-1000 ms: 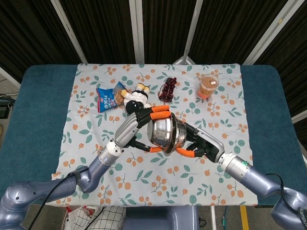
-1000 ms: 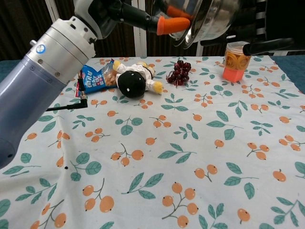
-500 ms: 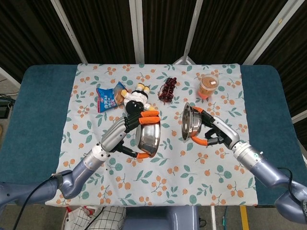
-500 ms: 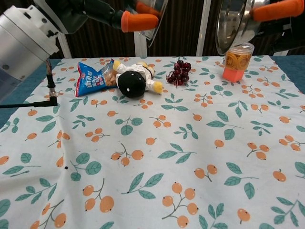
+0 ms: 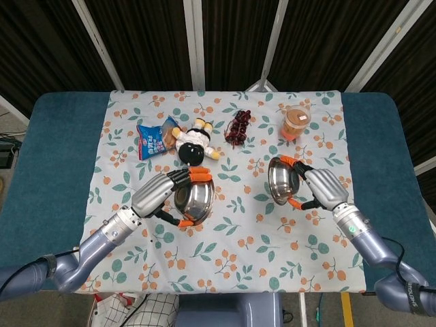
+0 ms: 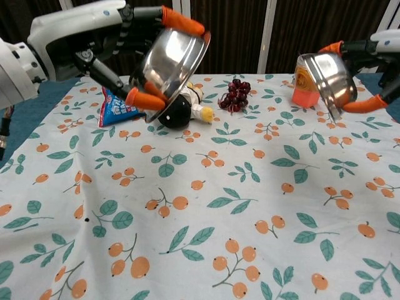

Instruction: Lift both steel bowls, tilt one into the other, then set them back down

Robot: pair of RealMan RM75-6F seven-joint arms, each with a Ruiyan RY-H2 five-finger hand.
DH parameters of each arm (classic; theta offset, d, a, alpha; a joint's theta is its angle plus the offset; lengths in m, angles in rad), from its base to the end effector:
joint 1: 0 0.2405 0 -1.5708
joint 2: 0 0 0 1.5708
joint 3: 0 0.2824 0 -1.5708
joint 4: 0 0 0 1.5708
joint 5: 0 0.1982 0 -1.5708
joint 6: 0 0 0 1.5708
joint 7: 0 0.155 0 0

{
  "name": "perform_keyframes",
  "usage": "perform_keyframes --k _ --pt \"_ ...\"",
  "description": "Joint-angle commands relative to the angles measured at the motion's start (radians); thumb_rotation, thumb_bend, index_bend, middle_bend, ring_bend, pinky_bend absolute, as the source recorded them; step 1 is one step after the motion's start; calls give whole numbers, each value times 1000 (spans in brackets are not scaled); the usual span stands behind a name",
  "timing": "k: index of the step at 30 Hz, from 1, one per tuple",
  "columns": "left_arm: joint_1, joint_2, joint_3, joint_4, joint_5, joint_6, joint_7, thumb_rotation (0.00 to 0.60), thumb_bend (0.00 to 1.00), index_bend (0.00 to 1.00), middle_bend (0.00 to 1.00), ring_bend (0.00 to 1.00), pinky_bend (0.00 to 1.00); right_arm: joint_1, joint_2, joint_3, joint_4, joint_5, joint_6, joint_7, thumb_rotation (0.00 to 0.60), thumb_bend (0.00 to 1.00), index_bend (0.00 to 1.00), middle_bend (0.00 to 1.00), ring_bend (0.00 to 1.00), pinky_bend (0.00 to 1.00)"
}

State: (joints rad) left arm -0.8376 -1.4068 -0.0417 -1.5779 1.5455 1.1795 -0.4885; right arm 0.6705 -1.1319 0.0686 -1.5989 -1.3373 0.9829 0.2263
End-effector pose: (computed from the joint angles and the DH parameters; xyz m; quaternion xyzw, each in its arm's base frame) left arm -0.1008 0.3418 0.0391 -0.6883 -0.4399 -0.5594 0.1402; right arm -0.2176 -0.3573 0.1203 0.7025 -0.4434 0.4061 0.3808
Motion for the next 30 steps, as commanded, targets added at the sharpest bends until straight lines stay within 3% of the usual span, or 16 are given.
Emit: perform_keyframes --k 1,6,12,15,23,27,30 --pt "-8 61 39 -31 -54 -110 36 600 384 481 616 476 672 -64 -176 -114 215 -53 136 -386 600 379 1000 983 974 1000" --pt "-8 47 60 -6 -72 -171 131 600 375 466 610 476 633 -107 -248 -182 360 -174 211 -512 600 379 1000 982 953 1000" --pt "-26 26 86 11 -97 -276 218 600 371 457 597 476 607 -132 -299 -216 448 -220 206 -569 600 380 993 971 918 1000" --pt "-28 15 90 19 -109 -303 256 600 355 446 584 473 597 -137 -320 -220 476 -237 205 -592 600 379 906 893 849 978" --pt "-35 7 92 30 -161 -375 336 600 292 370 505 421 565 -152 -353 -227 497 -256 185 -613 600 380 395 465 550 753" --pt "-36 11 91 29 -185 -398 375 600 228 183 368 341 510 -162 -359 -222 488 -248 175 -584 600 380 83 230 374 639" --pt "-37 14 89 28 -203 -414 403 600 162 53 259 245 466 -168 -356 -220 464 -240 160 -545 600 380 1 80 268 580"
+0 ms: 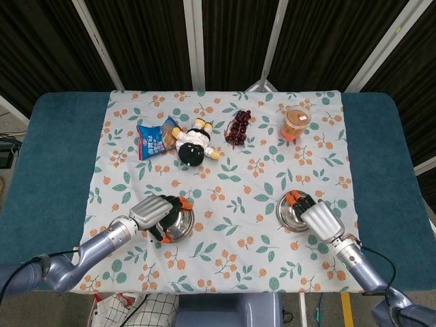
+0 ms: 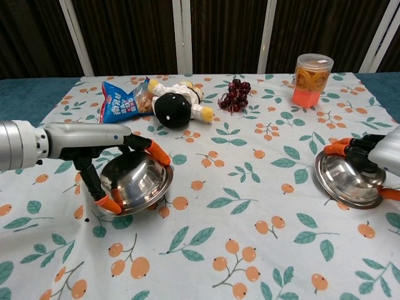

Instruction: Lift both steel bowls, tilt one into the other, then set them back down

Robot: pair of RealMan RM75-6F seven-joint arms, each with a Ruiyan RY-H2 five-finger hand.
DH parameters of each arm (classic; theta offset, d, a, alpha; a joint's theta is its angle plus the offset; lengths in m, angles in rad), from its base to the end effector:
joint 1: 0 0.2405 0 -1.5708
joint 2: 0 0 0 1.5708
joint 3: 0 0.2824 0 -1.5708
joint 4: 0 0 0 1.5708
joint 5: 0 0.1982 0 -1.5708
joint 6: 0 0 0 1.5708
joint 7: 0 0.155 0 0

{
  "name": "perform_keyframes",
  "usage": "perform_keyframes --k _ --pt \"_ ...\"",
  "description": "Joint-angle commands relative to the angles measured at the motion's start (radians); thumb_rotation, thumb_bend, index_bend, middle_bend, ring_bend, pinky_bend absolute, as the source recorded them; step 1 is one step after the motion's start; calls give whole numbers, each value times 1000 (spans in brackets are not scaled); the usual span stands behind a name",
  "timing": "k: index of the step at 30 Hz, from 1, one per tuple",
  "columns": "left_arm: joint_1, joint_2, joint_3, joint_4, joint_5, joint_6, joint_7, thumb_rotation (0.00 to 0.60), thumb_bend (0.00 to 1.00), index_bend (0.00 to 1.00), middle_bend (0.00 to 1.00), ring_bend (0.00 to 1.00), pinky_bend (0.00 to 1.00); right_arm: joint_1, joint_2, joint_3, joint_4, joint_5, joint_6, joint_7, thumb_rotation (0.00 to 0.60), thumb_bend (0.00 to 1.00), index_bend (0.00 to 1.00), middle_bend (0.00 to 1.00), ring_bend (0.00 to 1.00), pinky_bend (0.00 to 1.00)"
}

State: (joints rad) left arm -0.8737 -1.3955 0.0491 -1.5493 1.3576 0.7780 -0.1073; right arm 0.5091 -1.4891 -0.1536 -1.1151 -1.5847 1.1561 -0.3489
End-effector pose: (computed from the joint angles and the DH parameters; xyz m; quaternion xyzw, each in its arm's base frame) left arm -0.1625 0.3359 -0.0132 -0.8228 -0.4170 -0.3078 0.2331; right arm -0.3113 -0.2932 0.0198 0.8504 -0.1439 0.2146 0.4583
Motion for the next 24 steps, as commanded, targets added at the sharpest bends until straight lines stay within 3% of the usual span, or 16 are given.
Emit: perform_keyframes --k 1,6,9,13,21,24 --pt "0 3 -1 0 -20 -17 30 600 145 32 232 218 446 -9 3 3 -28 10 -16 45 600 380 0 52 244 564" --pt "-9 15 5 -12 -49 -66 58 599 78 0 60 37 228 -13 11 0 -60 17 -48 94 593 386 0 0 101 467" --pt "-15 23 9 -17 -51 -87 75 531 68 0 4 0 153 -13 17 -2 -77 16 -61 104 531 369 0 0 33 423" --pt "-4 29 7 -30 -38 -60 105 440 39 0 0 0 118 -12 41 -5 -125 24 -90 90 477 332 0 0 0 389" --pt "42 44 -9 -72 34 45 64 431 2 0 0 0 98 -27 94 16 -249 27 -56 45 423 324 0 0 0 359" --pt "62 56 -16 -88 78 99 30 432 3 0 0 0 92 -35 111 24 -286 17 -26 28 362 323 0 0 0 313"
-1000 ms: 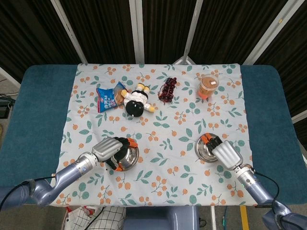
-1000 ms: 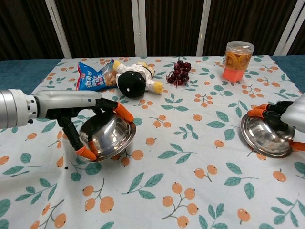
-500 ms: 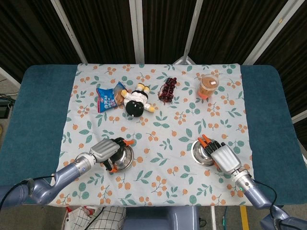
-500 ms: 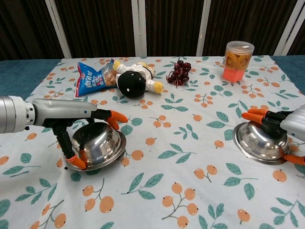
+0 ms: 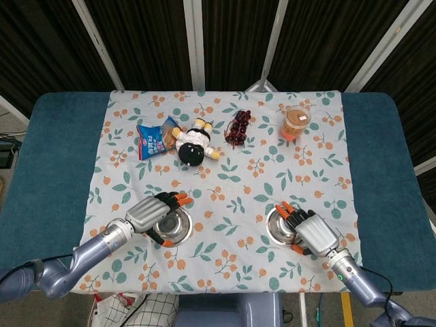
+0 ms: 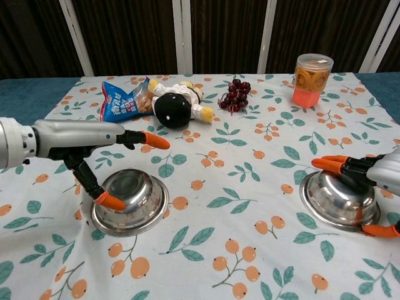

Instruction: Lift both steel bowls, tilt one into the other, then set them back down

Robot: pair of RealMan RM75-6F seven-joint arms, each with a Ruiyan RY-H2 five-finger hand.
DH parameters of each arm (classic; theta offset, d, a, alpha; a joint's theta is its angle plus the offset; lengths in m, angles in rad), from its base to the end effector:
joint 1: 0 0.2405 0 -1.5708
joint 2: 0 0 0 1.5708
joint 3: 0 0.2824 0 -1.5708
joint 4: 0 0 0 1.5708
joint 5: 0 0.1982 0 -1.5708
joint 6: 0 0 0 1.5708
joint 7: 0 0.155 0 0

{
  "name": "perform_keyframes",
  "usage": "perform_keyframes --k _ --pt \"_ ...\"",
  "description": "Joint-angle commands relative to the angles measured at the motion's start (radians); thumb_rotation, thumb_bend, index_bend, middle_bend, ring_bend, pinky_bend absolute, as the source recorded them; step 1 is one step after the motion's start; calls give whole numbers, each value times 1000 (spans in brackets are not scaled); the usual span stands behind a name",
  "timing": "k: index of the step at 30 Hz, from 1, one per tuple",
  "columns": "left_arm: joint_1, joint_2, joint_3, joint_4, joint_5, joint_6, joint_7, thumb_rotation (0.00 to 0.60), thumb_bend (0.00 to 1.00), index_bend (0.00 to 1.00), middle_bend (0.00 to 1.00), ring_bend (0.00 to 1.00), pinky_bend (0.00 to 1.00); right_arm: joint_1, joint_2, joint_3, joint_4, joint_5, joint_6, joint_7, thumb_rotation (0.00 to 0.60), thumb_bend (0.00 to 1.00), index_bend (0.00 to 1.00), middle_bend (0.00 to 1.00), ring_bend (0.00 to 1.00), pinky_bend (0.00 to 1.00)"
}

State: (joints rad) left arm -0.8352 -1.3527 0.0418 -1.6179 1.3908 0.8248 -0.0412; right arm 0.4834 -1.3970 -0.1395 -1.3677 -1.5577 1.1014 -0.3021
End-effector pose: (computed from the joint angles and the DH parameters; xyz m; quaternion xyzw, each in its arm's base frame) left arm -0.1602 0.3249 0.0018 -0.8270 -0.3921 -0.3230 0.2409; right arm -0.2911 -0.2662 0.0241 0.8403 -0.2469 0.2451 0.4157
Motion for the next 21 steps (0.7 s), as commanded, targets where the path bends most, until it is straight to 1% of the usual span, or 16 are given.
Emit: perform_keyframes --k 1,4,5,9,13,14,16,18,19,21 --pt "30 19 -10 -26 60 71 -48 432 2 0 0 0 92 -13 25 13 -46 -14 40 -27 352 322 0 0 0 300" --pt "52 41 -8 -47 113 133 -76 429 2 0 0 0 89 -19 43 23 -87 -23 68 -51 350 316 0 0 0 261" --pt "66 55 -4 -57 146 172 -79 428 2 0 0 0 88 -22 53 29 -111 -27 81 -65 350 314 0 0 0 250" --pt "103 86 12 -80 210 254 -85 430 3 0 0 0 85 -28 74 45 -164 -37 109 -85 350 313 0 0 0 239" --pt "157 128 40 -98 272 351 -86 432 6 0 0 0 85 -41 91 60 -206 -66 162 -87 350 313 0 0 0 228" --pt "170 138 48 -99 283 371 -83 436 7 0 0 0 85 -45 95 62 -213 -71 175 -88 359 312 0 0 0 215" --pt "200 161 67 -99 302 409 -64 455 12 0 0 0 85 -57 107 66 -229 -78 201 -90 413 313 0 0 0 175" --pt "254 206 106 -99 296 437 16 471 20 0 0 0 85 -86 132 67 -248 -65 234 -126 501 313 0 0 0 141" --pt "281 224 122 -101 283 447 63 478 22 0 0 0 85 -102 141 69 -254 -51 249 -153 531 312 0 0 0 134" --pt "347 238 138 -104 233 491 158 507 29 0 0 0 85 -143 149 79 -255 -2 287 -237 591 312 0 0 0 119"
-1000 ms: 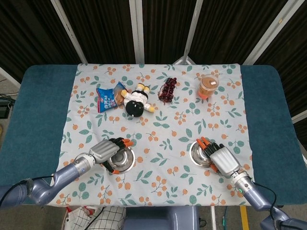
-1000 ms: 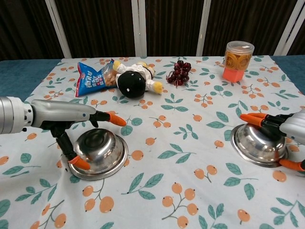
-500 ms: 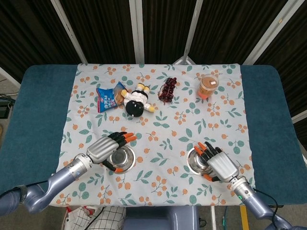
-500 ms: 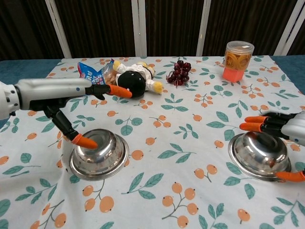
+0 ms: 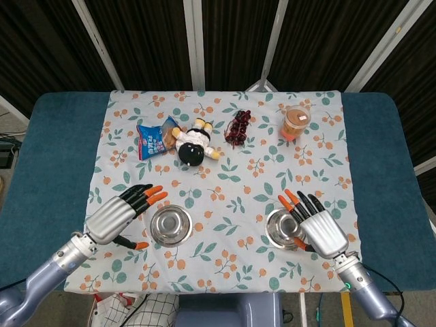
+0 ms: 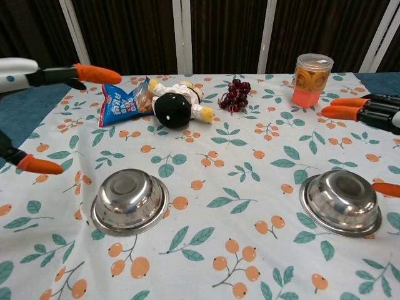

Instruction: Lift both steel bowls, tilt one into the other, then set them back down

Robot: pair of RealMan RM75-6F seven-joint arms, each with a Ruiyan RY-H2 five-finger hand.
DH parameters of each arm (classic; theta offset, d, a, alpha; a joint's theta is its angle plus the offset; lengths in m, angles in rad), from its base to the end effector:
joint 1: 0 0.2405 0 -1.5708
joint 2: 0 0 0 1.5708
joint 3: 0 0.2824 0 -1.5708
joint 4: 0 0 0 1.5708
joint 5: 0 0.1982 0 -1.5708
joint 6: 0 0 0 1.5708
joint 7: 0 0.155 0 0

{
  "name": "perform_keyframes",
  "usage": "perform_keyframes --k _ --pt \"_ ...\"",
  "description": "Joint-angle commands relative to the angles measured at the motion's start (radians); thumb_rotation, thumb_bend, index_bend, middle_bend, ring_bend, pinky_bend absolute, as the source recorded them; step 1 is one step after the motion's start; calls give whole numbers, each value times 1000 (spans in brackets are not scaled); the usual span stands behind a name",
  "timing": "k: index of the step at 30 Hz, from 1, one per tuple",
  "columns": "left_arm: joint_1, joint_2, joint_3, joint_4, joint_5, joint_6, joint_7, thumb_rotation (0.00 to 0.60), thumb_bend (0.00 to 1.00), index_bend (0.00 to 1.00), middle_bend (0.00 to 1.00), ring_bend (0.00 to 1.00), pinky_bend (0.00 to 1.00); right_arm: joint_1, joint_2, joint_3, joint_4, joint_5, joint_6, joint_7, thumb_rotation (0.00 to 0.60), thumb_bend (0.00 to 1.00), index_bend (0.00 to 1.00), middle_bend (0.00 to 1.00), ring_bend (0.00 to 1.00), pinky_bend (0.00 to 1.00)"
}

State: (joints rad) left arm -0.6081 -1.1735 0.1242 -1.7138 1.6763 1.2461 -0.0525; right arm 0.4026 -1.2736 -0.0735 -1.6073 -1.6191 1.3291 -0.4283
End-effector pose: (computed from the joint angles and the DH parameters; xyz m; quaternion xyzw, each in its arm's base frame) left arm -0.1921 0.2737 0.0912 -0.7852 -0.3213 -0.4353 0.3013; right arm -0.2486 -0.2501 0.0840 0.7836 -0.2035 0.3400 0.4785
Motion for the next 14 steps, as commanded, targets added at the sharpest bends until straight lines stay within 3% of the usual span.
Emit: perform_keyframes --k 1,6,10,14 --pt "164 57 60 -6 -90 104 217 513 31 0 0 0 85 -92 23 23 -10 105 86 -158 598 312 0 0 0 116" --pt "351 -3 46 41 -284 259 260 556 37 0 0 0 85 -191 -48 110 75 302 191 -158 599 312 0 0 0 96" --pt "370 -5 11 83 -349 246 202 584 38 0 0 0 85 -211 -81 144 174 345 205 -96 600 311 0 0 0 87" --pt "360 -7 -30 128 -394 197 164 598 39 0 0 0 85 -226 -65 149 183 327 210 -11 600 310 0 0 0 87"
